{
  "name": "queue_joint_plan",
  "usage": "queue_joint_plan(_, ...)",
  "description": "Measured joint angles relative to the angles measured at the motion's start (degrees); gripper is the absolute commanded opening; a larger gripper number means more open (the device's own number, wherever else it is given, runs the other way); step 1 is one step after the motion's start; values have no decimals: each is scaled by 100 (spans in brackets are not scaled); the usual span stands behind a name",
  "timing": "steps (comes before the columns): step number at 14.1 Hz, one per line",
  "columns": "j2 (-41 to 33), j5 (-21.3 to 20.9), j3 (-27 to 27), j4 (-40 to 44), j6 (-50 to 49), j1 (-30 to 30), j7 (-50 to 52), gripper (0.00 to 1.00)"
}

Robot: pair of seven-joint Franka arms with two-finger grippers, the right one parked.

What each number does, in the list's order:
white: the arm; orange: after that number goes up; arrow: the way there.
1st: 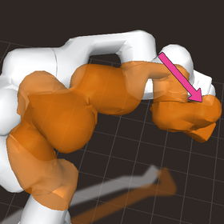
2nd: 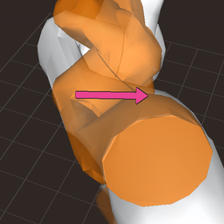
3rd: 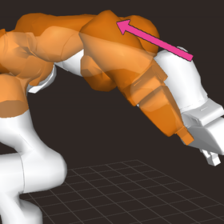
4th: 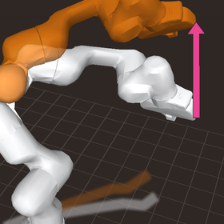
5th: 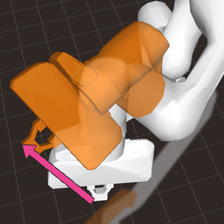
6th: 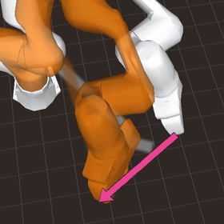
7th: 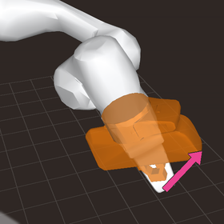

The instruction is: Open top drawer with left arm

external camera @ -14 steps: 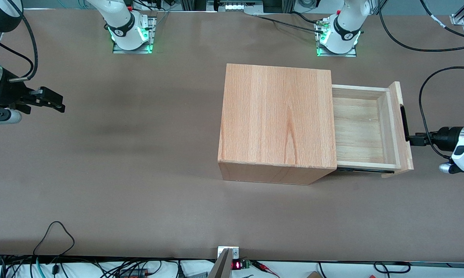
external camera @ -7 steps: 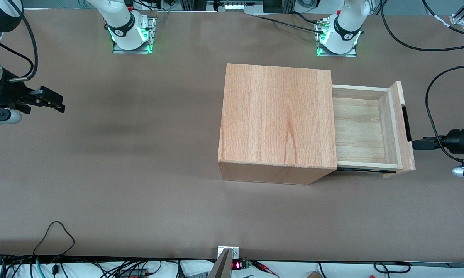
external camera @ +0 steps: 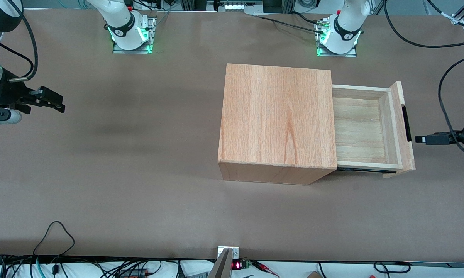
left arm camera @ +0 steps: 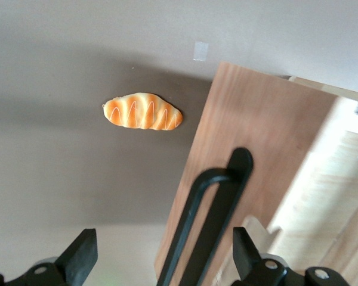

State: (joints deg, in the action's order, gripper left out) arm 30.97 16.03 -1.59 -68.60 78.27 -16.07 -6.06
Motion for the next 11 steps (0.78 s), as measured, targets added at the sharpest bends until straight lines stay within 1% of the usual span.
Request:
queue_joint_plan(5,-473,-61,88,199,-277,113,9,100)
queue_joint_plan(8,-867,-432,114,214,-314,607,239,100)
queue_joint_plan(11,-1166,-713,125,217,-509,1156,529,100)
